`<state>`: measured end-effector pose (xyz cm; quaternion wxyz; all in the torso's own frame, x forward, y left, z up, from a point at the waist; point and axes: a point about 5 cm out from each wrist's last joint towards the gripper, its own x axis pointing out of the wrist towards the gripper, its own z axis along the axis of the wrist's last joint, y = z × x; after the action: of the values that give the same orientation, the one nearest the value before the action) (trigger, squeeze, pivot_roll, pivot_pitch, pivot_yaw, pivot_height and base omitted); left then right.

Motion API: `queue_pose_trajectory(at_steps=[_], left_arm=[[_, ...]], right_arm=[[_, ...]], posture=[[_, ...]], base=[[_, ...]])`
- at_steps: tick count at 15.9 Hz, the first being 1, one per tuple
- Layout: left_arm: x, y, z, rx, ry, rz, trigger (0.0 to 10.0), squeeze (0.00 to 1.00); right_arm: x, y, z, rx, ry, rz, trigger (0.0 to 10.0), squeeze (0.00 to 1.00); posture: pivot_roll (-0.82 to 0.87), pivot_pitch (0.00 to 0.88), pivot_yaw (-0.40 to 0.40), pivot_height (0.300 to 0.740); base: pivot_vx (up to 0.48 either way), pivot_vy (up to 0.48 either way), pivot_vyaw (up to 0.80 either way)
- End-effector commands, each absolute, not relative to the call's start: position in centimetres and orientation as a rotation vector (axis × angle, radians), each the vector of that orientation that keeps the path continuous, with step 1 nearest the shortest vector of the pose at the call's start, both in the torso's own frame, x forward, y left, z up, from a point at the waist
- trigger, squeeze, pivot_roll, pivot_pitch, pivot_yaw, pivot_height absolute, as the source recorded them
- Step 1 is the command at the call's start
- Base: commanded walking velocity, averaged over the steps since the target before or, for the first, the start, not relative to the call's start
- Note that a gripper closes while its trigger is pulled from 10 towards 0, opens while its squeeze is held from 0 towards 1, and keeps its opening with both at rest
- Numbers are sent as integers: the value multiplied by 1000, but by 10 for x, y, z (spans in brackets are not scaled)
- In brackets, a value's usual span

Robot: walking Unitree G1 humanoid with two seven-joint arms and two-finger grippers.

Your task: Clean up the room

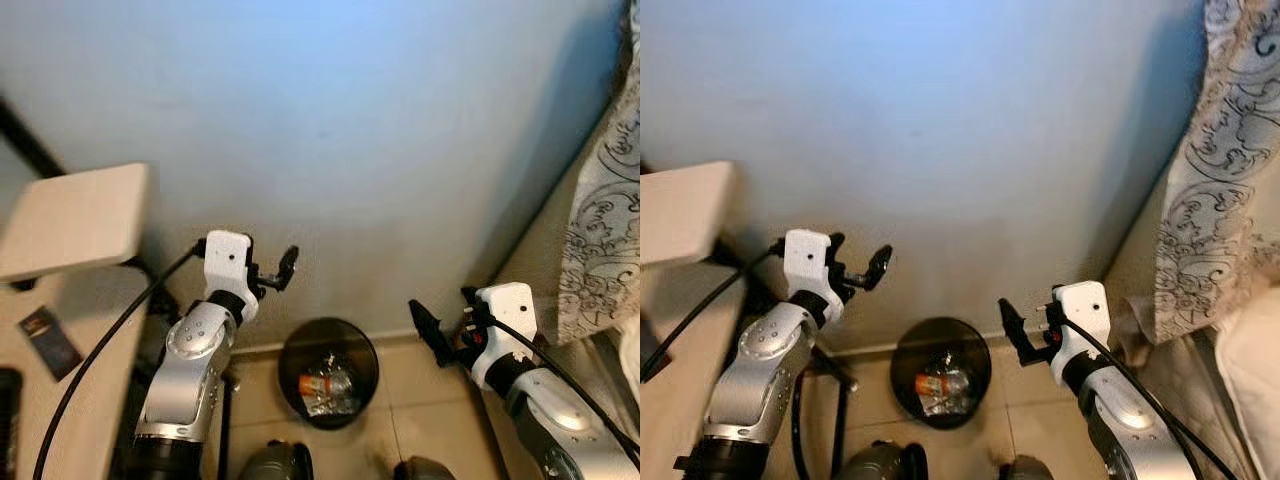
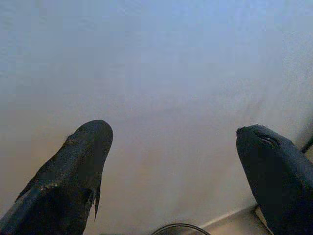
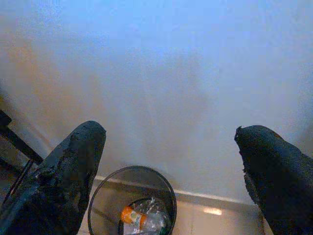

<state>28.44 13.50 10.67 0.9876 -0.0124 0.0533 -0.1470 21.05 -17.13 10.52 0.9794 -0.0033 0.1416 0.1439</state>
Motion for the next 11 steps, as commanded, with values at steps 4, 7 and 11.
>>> queue_pose_trajectory(at_steps=[4, 7, 11], left_arm=[[264, 150, 115, -8, 113, -192, 10000, 0], [252, 150, 118, 5, 142, -178, 10000, 0], [241, 153, 117, 26, 193, -157, 10000, 0]], right_arm=[[218, -168, 106, 25, 249, 180, 10000, 0], [218, -165, 104, 27, 255, 158, 10000, 0], [212, -158, 100, 22, 266, 158, 10000, 0]], posture=[[-35, 3, 79, 740], [-25, 0, 73, 740], [-9, 0, 57, 740]], base=[[0, 0, 0], [0, 0, -800], [0, 0, -800]])
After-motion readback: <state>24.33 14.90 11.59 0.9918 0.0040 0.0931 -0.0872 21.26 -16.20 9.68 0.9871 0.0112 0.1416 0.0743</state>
